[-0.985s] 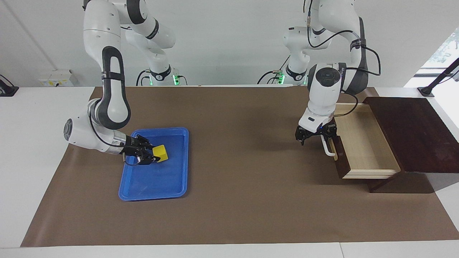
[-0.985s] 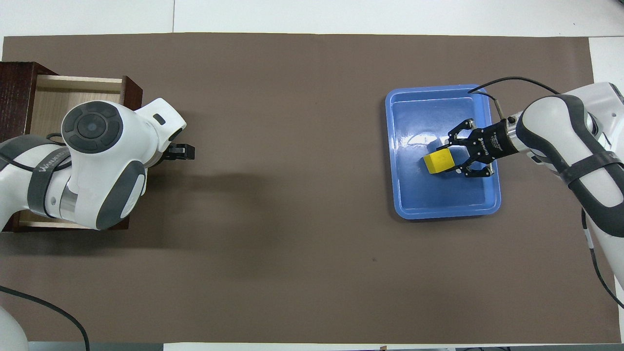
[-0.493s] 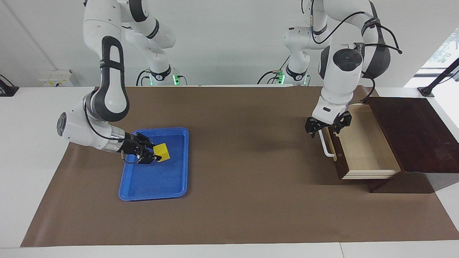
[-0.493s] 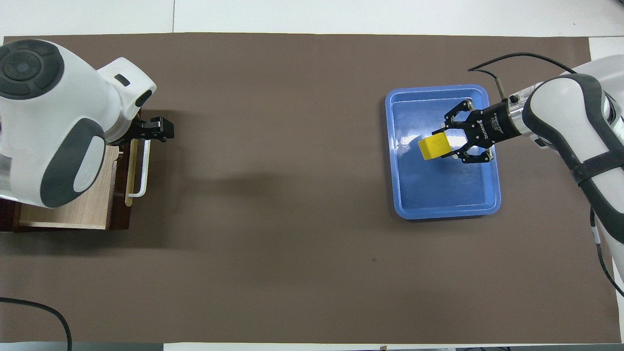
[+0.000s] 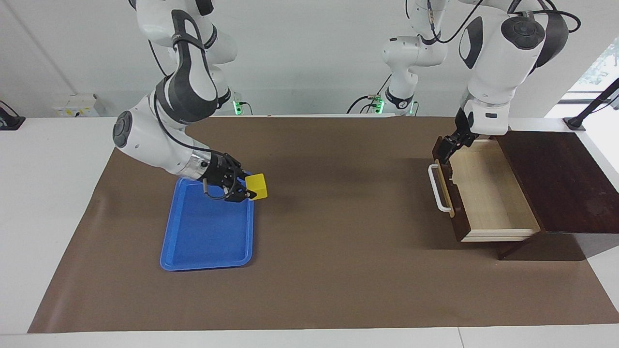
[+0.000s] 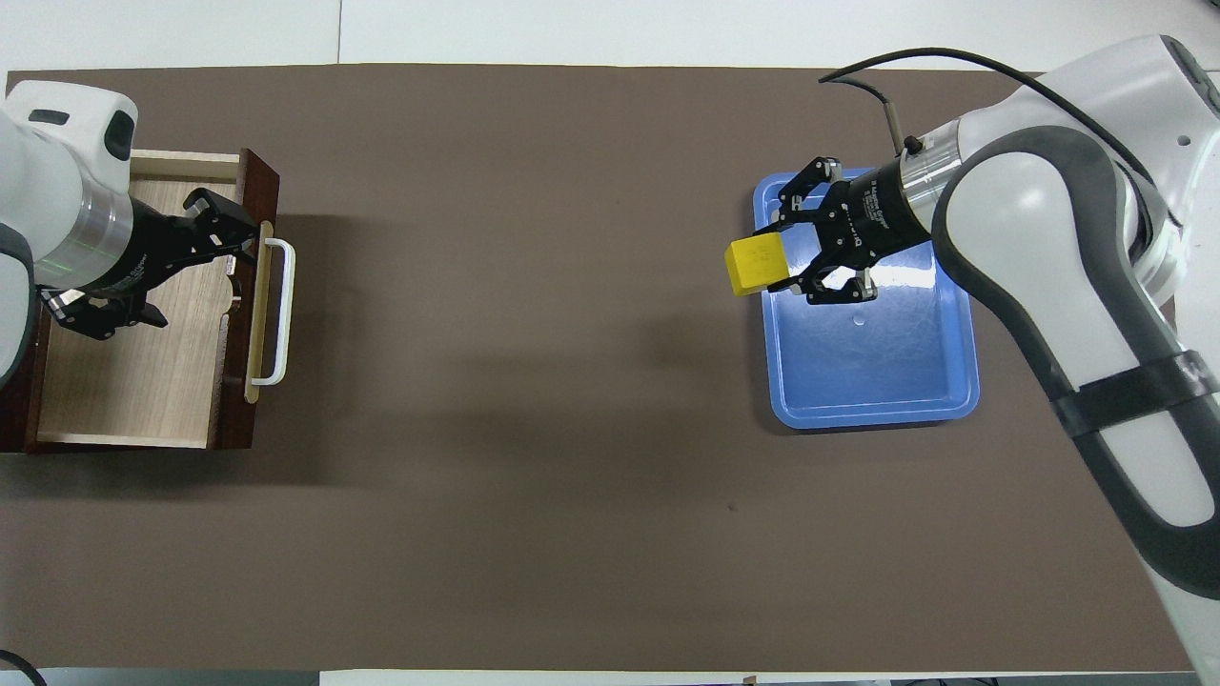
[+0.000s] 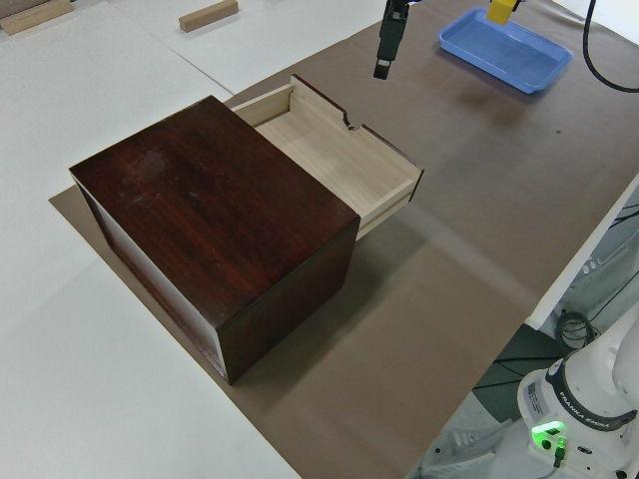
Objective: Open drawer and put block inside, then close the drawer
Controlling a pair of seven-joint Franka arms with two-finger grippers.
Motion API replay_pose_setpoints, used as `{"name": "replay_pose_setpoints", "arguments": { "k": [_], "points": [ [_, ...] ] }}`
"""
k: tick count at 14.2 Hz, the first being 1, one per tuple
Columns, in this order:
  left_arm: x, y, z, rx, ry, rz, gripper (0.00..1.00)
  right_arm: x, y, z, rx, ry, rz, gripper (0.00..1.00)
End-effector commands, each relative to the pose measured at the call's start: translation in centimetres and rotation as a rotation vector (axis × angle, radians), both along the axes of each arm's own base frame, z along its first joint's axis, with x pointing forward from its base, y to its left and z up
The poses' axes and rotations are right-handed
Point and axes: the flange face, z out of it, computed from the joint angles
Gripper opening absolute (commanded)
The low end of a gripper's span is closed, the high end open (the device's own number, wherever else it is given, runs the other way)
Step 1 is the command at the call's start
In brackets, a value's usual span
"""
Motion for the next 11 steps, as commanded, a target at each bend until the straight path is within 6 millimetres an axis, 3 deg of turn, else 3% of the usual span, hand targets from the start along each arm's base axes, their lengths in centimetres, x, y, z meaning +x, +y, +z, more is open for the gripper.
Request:
{"name": "replay_pose_setpoints", "arguments": {
  "k": [1, 3, 4, 8, 10, 11],
  "points": [
    [-0.4, -0.9, 0.0, -0.013, -0.013, 0.356, 1.0, -0.3, 4.1, 2.4, -0.012, 0.039, -0.056, 0.0],
    [-1.1, -2.2, -0.1, -0.01, -0.017, 0.435, 1.0, -0.8, 6.9, 3.2, -0.014, 0.052, -0.071, 0.0],
    [-1.8, -4.2, -0.2, -0.008, -0.017, 0.45, 1.0, -1.4, 8.4, 3.2, -0.017, 0.059, -0.065, 0.0],
    [-2.2, -8.6, -0.1, -0.101, -0.079, 0.813, 1.0, -2.4, 11.9, 3.6, -0.019, 0.055, -0.078, 0.0],
    [-2.7, -11.7, -0.6, -0.117, -0.064, 0.88, 1.0, -2.8, 13.1, 3.7, -0.019, 0.049, -0.078, 0.0],
    [-2.8, -14.4, -1.5, -0.12, -0.06, 0.925, 1.0, -2.9, 13.3, 3.8, -0.019, 0.047, -0.075, 0.0]
  ]
}}
